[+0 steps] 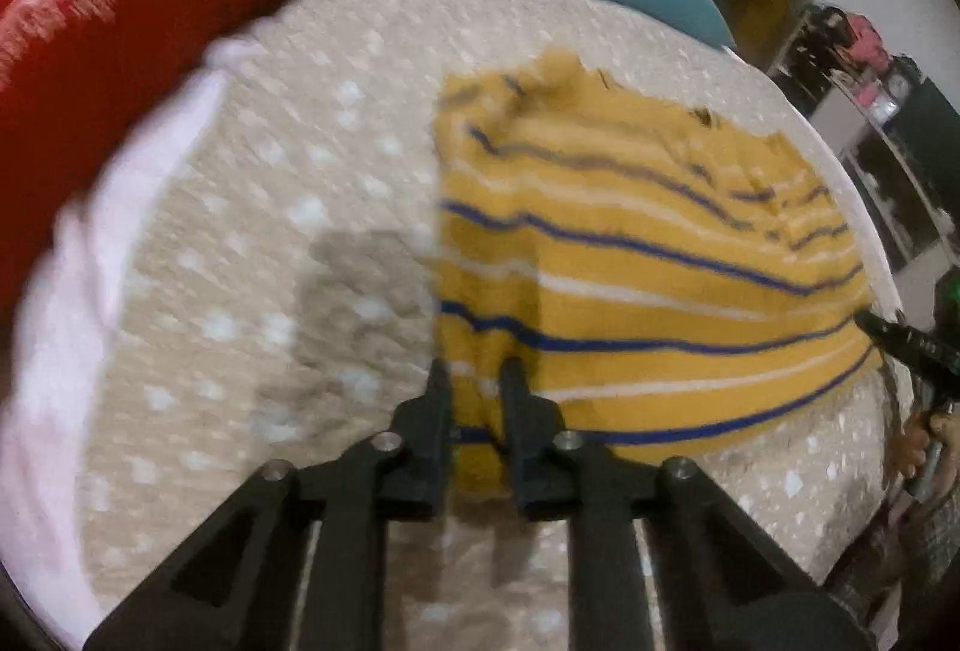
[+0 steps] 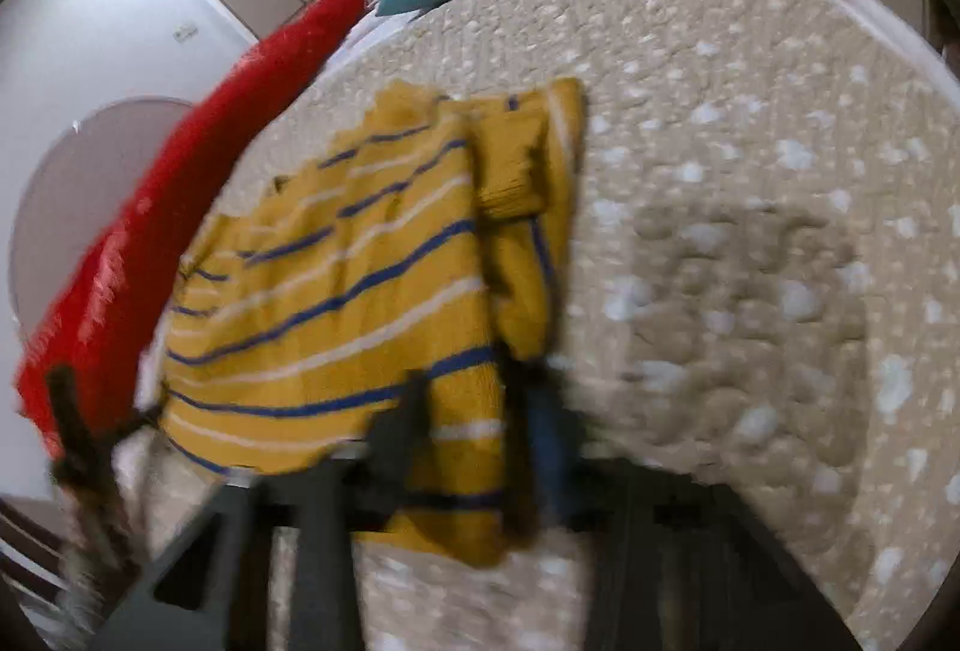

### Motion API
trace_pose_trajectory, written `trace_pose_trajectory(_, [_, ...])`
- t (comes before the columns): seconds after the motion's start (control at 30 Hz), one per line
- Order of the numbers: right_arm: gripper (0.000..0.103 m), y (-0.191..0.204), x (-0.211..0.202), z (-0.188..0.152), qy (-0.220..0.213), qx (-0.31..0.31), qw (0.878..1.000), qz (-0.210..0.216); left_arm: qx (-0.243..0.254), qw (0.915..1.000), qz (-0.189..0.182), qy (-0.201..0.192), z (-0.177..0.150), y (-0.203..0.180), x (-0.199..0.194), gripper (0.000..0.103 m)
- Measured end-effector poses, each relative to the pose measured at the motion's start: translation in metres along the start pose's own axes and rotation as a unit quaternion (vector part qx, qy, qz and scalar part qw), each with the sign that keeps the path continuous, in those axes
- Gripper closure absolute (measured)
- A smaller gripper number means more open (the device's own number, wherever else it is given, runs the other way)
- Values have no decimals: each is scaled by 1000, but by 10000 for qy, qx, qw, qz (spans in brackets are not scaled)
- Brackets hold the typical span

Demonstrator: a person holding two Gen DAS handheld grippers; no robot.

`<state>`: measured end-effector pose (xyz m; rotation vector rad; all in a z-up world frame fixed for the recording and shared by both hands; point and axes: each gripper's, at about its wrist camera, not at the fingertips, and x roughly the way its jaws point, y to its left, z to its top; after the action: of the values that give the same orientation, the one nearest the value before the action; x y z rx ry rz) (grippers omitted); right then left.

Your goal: Fold small clothes

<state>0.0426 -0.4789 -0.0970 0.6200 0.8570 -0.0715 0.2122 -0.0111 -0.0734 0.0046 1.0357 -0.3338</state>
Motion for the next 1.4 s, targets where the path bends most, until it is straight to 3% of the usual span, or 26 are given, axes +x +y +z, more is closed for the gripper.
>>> trace_pose_trajectory(0.03, [85, -6, -4, 2, -12, 142, 9999, -34, 119, 9989, 427, -118, 2, -2, -7, 101])
trace_pose_trajectory(0.07, [85, -10, -7, 5, -53, 203, 9997, -127, 309, 9938, 1037, -241, 6, 0, -15, 103])
trace_pose_trajectory(0.17, [82, -3, -13, 8, -47, -113, 9988, -483, 21, 9940, 1053, -291, 4, 20, -33, 103])
trace_pose_trajectory(0.23, [71, 12, -18, 7, -92, -430, 9959, -786, -116, 9935, 1057, -397, -3, 27, -43, 101])
trace_pose_trajectory(0.27, [69, 19, -23, 5, -200, -552, 9938, -943, -168, 9932, 1036, -513, -7, 26, -49, 95])
trace_pose_trajectory(0.33, [67, 32, -35, -1, -426, -716, 9903, -1115, -416, 9917, 950, -761, -12, 28, -55, 60])
trace_pose_trajectory(0.37, [67, 43, -41, -4, -536, -870, 9879, -1169, -624, 9897, 897, -925, -16, 27, -56, 32])
trace_pose_trajectory(0.4, [67, 56, -44, -8, -593, -1049, 9861, -1141, -981, 9850, 780, -1189, -20, 32, -59, 24])
trace_pose_trajectory(0.57, [67, 161, -28, -35, -376, -2263, 9725, -397, -2321, 9586, -2, -1649, -34, 57, -41, 24])
trace_pose_trajectory(0.63, [67, 208, -9, -52, -181, -2755, 9611, -36, -2528, 9503, 56, -1818, -47, 67, -36, 24])
trace_pose_trajectory(0.73, [67, 277, 26, -82, 114, -3492, 9361, 399, -2565, 9499, 253, -1766, -57, 85, -37, 24])
trace_pose_trajectory(0.8, [67, 316, 50, -102, 200, -3960, 9165, 529, -2731, 9418, 169, -1953, -58, 103, -49, 24])
trace_pose_trajectory(0.93, [67, 365, 97, -129, 328, -4564, 8879, 476, -2919, 9300, 205, -2222, -70, 127, -70, 24])
trace_pose_trajectory(1.03, [68, 382, 126, -144, 301, -4950, 8684, 38, -3038, 9264, 277, -2206, -79, 139, -73, 23])
trace_pose_trajectory(1.07, [69, 384, 133, -145, 269, -5023, 8642, -90, -3095, 9255, 253, -2169, -79, 143, -72, 23])
trace_pose_trajectory(1.1, [78, 387, 141, -145, 216, -5094, 8598, -261, -3156, 9240, 211, -2148, -82, 146, -72, 23])
trace_pose_trajectory(1.13, [90, 388, 148, -143, 163, -5081, 8601, -430, -3216, 9221, 166, -2143, -84, 150, -72, 23])
trace_pose_trajectory(1.2, [95, 386, 148, -135, 190, -4883, 8712, -463, -3326, 9176, 124, -2175, -87, 156, -73, 23])
trace_pose_trajectory(1.3, [96, 397, 144, -121, 266, -4504, 8920, -270, -3442, 9111, 89, -2265, -88, 160, -76, 23])
trace_pose_trajectory(1.4, [95, 414, 138, -115, 258, -4272, 9038, 53, -3458, 9081, 124, -2361, -89, 161, -80, 23])
